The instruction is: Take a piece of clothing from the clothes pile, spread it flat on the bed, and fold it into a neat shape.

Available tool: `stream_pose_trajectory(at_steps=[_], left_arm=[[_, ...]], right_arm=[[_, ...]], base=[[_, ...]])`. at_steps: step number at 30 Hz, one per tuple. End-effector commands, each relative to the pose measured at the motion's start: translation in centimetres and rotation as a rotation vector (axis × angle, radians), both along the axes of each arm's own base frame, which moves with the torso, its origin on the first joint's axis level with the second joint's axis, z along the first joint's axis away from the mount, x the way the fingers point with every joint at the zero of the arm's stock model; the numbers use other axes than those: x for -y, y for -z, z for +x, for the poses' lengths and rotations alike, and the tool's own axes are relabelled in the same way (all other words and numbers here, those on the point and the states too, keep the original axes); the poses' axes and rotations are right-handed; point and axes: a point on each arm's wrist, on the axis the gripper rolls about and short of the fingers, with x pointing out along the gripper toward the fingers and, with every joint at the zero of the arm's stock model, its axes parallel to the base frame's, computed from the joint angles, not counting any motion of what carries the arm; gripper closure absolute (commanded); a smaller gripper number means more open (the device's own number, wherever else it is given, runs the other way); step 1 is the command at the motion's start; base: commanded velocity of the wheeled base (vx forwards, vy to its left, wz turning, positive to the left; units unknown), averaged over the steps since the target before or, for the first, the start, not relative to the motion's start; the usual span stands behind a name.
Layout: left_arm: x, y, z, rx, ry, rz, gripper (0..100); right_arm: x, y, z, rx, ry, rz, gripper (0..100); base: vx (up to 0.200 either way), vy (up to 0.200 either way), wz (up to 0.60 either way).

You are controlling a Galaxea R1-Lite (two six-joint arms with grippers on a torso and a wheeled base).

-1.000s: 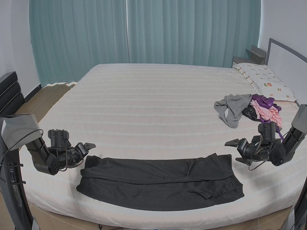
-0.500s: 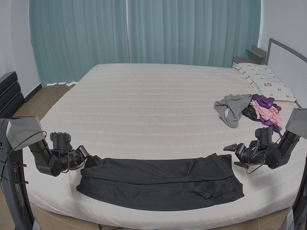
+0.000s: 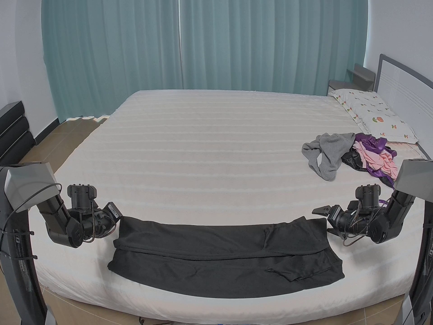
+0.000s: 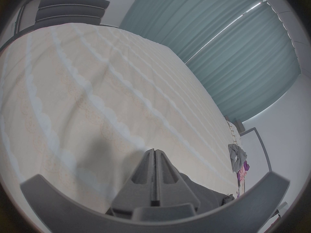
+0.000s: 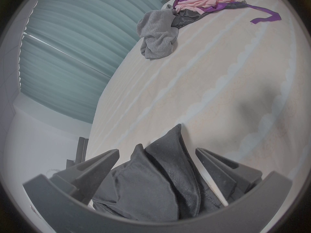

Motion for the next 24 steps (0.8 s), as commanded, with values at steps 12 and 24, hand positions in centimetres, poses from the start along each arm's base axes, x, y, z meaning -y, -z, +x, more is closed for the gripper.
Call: stream_pose_trajectory(at_steps=[12, 24], left_arm=[[-0.4, 0.1, 0.0, -0.003, -0.011, 0.000, 100], [-0.4, 0.1, 0.2, 0.004, -0.011, -0.003, 100]], right_arm=[[0.2, 1.0, 1.2, 0.004, 0.032, -0.028, 100], [1.5, 0.7, 1.3, 0.016, 0.072, -0.027, 100]], base=[[0.000, 0.000, 0.00], [0.000, 0.000, 0.00]])
